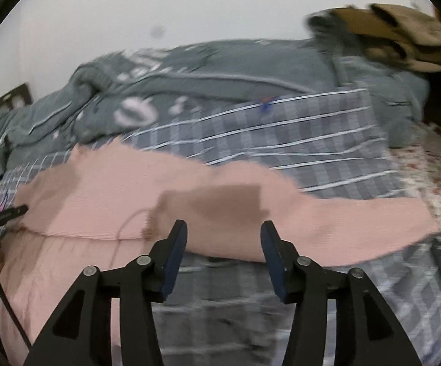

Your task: Fold small clothes

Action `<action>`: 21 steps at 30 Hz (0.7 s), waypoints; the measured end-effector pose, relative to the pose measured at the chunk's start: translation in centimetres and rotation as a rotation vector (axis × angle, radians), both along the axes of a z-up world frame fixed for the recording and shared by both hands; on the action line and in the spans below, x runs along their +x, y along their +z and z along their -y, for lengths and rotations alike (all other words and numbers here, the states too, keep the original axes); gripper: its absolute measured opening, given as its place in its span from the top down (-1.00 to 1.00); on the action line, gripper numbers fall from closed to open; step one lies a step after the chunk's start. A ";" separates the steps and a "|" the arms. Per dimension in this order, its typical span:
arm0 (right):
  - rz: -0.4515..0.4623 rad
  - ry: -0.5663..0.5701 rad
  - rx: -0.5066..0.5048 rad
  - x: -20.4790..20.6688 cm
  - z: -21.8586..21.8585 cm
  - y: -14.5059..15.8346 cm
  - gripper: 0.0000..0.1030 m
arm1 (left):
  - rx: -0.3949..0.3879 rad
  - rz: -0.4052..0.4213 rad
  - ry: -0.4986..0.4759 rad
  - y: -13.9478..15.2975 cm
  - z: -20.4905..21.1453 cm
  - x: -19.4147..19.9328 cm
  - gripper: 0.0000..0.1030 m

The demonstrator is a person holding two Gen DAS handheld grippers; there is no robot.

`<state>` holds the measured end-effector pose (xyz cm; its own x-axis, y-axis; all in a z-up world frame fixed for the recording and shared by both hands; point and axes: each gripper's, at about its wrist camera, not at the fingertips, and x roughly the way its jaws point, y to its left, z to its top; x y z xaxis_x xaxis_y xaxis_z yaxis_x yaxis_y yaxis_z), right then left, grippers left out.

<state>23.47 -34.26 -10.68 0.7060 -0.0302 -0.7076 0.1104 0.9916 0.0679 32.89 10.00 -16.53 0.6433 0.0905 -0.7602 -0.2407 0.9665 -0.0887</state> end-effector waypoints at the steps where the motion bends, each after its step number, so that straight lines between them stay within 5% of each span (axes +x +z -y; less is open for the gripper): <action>1: 0.009 -0.027 -0.005 -0.7 1.4 0.3 -0.05 | -0.002 0.000 0.001 0.0 -0.1 0.0 0.03; 6: 0.012 -0.139 -0.014 -3.0 6.8 0.1 -0.08 | 0.014 -0.008 0.002 -0.1 0.0 0.1 -0.28; 21: -0.061 -0.295 0.146 -3.3 15.6 -4.5 -0.08 | 0.060 -0.020 0.001 -0.2 0.7 0.2 -0.36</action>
<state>20.16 -49.88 -15.17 0.6380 -0.1222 -0.7603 0.3995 0.8966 0.1911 33.13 9.28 -16.70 0.6278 0.1375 -0.7661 -0.2432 0.9696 -0.0252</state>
